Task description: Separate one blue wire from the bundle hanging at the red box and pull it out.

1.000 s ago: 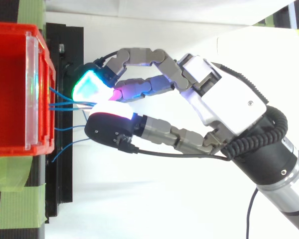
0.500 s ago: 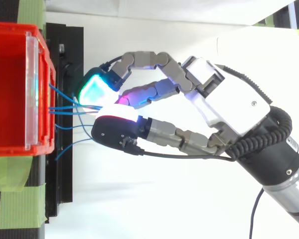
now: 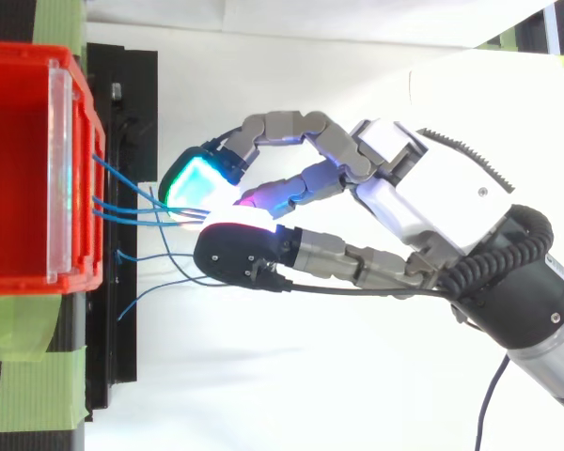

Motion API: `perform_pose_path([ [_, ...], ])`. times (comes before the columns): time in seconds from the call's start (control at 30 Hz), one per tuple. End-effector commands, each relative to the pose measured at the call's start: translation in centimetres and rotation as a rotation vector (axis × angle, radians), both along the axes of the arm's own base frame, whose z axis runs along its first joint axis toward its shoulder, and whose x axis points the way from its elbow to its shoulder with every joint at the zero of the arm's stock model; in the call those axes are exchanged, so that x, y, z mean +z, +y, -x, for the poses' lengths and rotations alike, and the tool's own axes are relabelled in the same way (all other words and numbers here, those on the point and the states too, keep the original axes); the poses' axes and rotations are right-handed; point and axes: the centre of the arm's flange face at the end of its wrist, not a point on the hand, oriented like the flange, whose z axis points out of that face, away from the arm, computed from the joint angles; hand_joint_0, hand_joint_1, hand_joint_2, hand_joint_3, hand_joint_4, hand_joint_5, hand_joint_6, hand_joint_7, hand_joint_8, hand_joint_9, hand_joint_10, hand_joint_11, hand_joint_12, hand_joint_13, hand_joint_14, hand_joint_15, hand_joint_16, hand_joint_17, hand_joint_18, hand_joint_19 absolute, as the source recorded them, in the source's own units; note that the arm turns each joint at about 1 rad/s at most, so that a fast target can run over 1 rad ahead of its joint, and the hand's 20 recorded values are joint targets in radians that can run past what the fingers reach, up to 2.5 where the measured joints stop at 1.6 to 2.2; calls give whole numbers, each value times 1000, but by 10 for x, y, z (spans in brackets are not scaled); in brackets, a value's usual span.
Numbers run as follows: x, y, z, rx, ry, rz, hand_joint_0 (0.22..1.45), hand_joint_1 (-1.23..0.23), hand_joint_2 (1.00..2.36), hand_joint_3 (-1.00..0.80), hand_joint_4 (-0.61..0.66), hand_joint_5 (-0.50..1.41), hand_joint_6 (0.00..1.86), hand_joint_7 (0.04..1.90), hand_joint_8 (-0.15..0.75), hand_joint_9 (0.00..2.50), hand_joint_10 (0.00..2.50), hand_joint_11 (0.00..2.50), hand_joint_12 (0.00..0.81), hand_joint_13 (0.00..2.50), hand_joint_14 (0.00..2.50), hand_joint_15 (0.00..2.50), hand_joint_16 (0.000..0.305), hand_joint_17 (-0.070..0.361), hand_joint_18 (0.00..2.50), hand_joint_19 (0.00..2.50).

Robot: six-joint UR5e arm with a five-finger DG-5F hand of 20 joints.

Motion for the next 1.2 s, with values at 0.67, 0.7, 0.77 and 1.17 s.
perform_pose_path([
  [0.67,14,3,6,5,47,-77,613,-745,1013,19,102,-150,850,859,466,1183,19,651,485,1468,13,1314,47,106,943,311],
  [0.7,15,3,6,4,46,-81,613,-743,1013,22,105,-150,850,849,465,1195,17,675,478,1487,12,1362,47,106,948,327],
  [0.77,21,1,10,5,40,-107,613,-745,1013,19,101,-150,849,861,462,1198,18,679,469,1505,9,1424,48,107,960,337],
  [1.17,39,-4,21,-1,64,-102,613,-744,1015,4,109,-151,848,858,461,1289,21,902,456,1552,3,1546,49,111,1003,402],
])
